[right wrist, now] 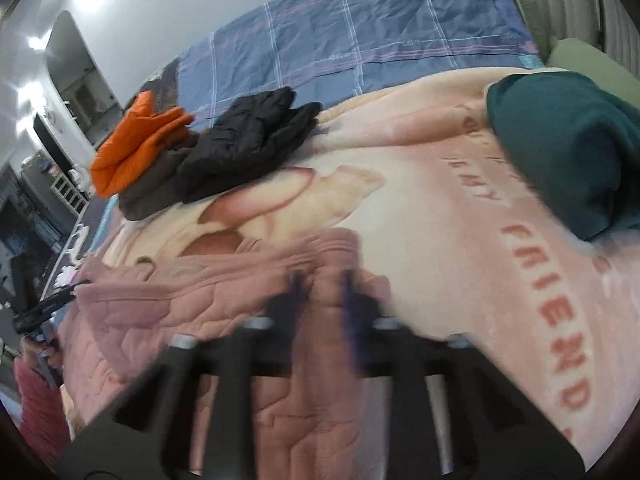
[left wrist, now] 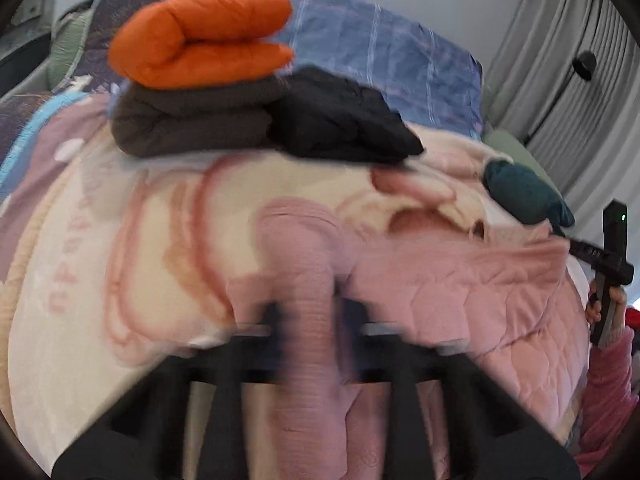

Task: Fold large clothes
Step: 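Lower the folded hem onto the jacket and open both tools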

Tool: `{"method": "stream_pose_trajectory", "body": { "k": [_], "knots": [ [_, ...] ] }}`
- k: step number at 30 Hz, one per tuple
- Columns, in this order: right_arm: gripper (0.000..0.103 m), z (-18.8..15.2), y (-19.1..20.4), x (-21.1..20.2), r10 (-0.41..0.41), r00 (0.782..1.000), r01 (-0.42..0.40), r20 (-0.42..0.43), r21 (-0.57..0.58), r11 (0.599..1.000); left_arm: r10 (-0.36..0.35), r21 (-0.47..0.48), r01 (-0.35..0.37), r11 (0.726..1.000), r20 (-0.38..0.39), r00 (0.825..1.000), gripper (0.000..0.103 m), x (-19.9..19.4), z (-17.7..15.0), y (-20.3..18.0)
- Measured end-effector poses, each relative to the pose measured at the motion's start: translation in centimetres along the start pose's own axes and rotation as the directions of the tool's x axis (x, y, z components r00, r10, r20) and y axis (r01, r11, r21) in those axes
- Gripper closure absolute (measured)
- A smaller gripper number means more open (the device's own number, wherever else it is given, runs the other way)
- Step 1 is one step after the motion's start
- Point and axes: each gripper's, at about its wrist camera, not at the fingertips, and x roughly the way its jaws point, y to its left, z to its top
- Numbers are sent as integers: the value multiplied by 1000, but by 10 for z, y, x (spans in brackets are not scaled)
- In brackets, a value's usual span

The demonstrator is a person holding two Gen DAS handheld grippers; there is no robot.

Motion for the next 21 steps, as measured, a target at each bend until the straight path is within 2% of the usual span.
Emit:
{"method": "stream_pose_trajectory", "body": {
  "k": [3,5,6,7,8,9,11,13,14,15,16,18,19,21],
  "knots": [
    [95,6,-10,-31,72,990,-82,118,78,994,-8,-14,10,1000,141,990,93,-39,0,2],
    [98,12,-19,-38,65,988,-81,142,109,991,-5,-12,7,1000,167,986,92,-53,-3,10],
    [103,14,-22,-34,-26,990,10,142,107,994,6,-18,-3,1000,154,988,92,-50,-5,13],
    [103,16,-24,-27,-123,983,109,135,101,989,35,-32,-32,999,109,993,92,-38,-8,18],
    [103,15,-28,-10,-190,978,182,88,94,979,55,-35,-53,998,63,997,91,-24,-11,21],
    [103,12,-33,3,-180,983,175,37,111,978,82,-27,-82,996,4,997,89,-3,-18,24],
    [103,1,-42,18,-129,991,133,-35,179,975,94,-49,-95,994,-24,995,84,11,-24,28],
    [99,-5,-37,8,-103,995,101,2,184,978,62,-88,-62,994,1,998,81,6,-22,32],
    [97,-5,-29,-5,-116,993,110,37,149,983,53,-102,-51,993,19,998,71,0,-19,33],
    [91,-4,-22,-14,-121,991,113,63,125,986,57,-119,-52,992,42,997,65,-9,-14,34],
    [63,-2,-15,-23,-112,990,103,87,97,990,65,-120,-57,991,60,996,60,-15,-13,33],
    [27,2,-4,-36,-89,988,82,128,57,995,61,-110,-49,993,101,993,59,-29,-8,28],
    [27,3,-1,-39,-81,987,76,136,44,996,43,-106,-31,994,112,993,59,-30,-5,26],
    [26,7,3,-32,-60,992,60,107,9,998,10,-90,0,996,114,993,50,-30,-6,18]
  ]
}}
